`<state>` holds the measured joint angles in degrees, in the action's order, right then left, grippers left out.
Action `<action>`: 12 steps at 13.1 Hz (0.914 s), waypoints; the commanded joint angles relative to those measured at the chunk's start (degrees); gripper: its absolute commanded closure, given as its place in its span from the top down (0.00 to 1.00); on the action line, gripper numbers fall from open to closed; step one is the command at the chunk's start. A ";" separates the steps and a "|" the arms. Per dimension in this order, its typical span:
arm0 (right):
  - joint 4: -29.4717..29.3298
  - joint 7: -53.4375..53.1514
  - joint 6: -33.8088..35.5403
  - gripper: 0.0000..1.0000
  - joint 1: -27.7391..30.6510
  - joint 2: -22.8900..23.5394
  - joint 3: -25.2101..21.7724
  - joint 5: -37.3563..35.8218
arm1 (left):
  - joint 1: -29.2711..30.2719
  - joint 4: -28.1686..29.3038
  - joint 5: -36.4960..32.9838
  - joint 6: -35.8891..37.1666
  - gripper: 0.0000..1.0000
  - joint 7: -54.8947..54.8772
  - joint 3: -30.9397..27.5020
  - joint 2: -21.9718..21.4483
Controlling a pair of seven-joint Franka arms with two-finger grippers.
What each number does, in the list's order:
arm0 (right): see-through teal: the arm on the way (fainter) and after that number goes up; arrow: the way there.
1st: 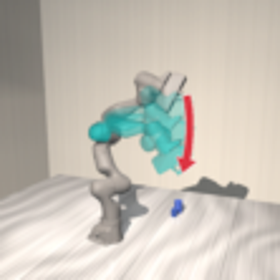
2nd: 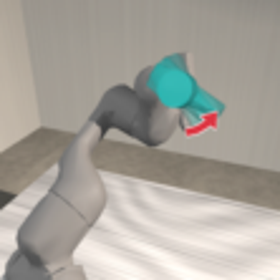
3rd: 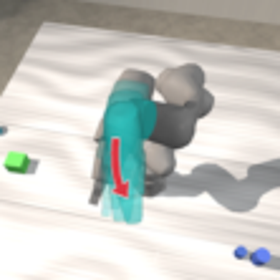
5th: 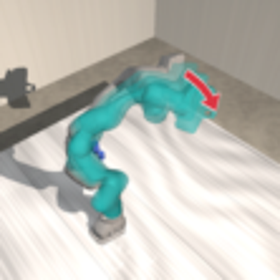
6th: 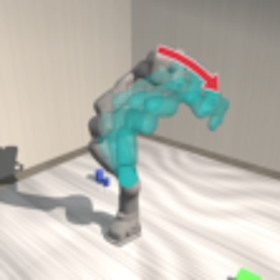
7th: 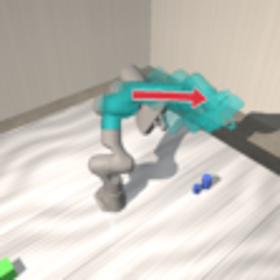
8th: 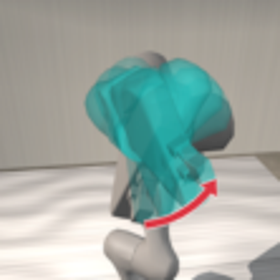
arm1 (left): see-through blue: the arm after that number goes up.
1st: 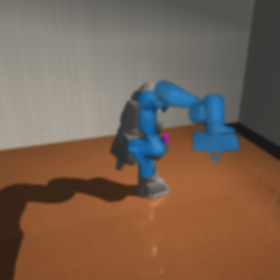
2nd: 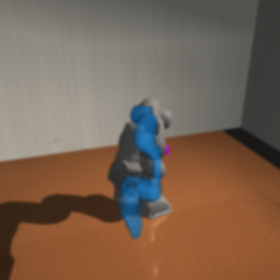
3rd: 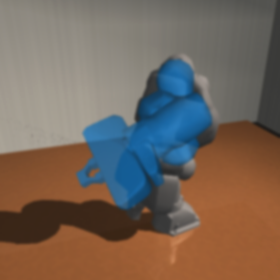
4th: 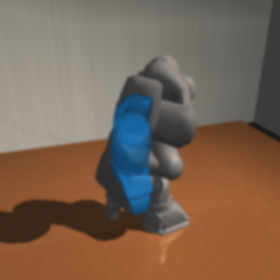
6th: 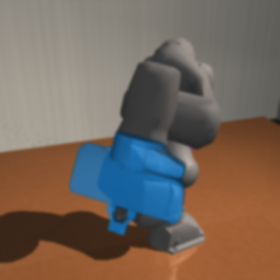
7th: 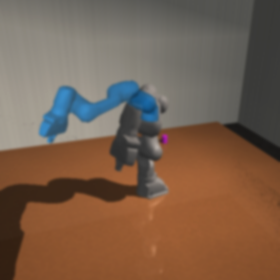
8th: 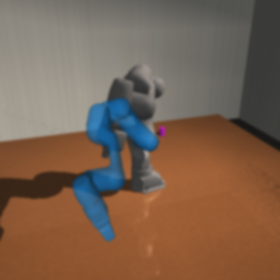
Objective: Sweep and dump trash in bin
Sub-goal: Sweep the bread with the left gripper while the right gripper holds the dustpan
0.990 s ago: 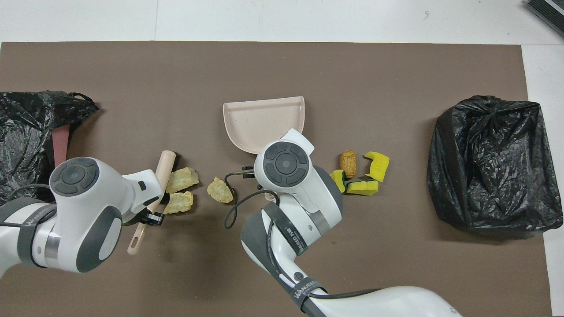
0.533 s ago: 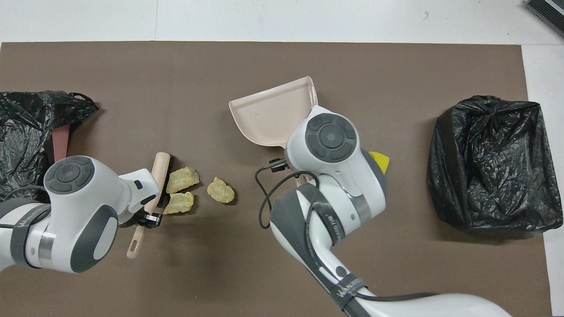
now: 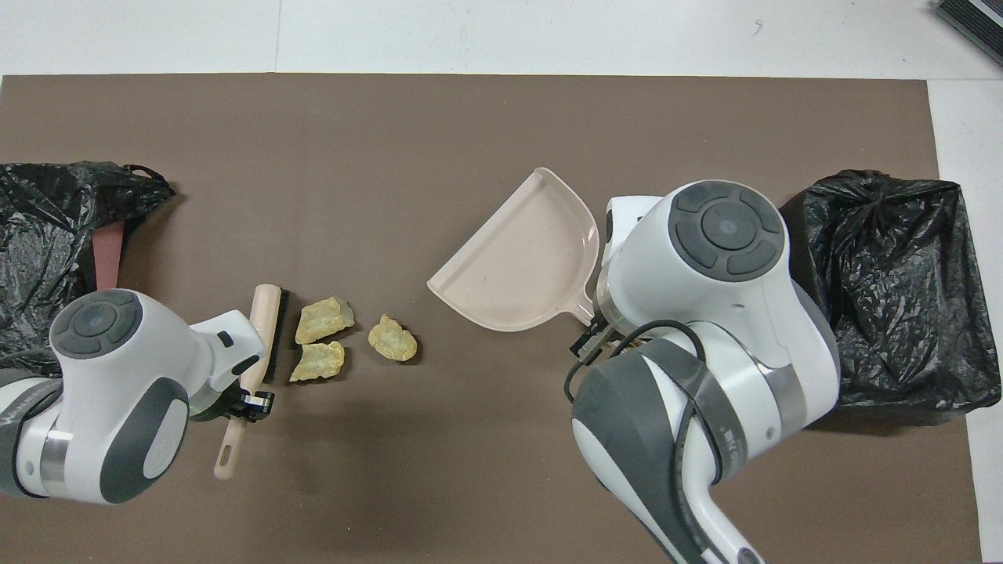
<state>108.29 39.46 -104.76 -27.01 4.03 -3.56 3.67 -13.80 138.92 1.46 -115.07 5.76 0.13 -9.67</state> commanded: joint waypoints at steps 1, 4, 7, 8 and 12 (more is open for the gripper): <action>4.20 3.87 -4.29 0.00 -0.85 -0.88 0.66 0.02 | -3.41 3.37 1.00 -4.98 0.00 3.72 -0.40 -1.49; 6.05 3.96 -8.87 0.00 -4.02 1.50 0.57 -0.15 | -5.27 3.63 4.67 -6.92 0.00 3.73 -0.40 -0.79; 7.28 3.69 -12.30 0.00 -6.48 3.09 0.57 -1.55 | -8.69 3.55 6.71 -7.98 0.00 5.74 -0.40 -0.78; 7.72 3.78 -12.74 0.00 -6.39 3.00 0.57 -1.64 | -8.96 3.55 6.80 -8.06 0.00 6.36 -0.40 -0.70; 7.90 3.52 -14.24 0.00 -7.79 5.02 0.57 -1.73 | -13.17 2.67 6.89 -11.31 0.00 11.10 -0.05 2.82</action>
<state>115.54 42.16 -117.32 -34.26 8.45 -3.13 2.85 -24.27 141.31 7.61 -123.67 14.89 0.57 -8.26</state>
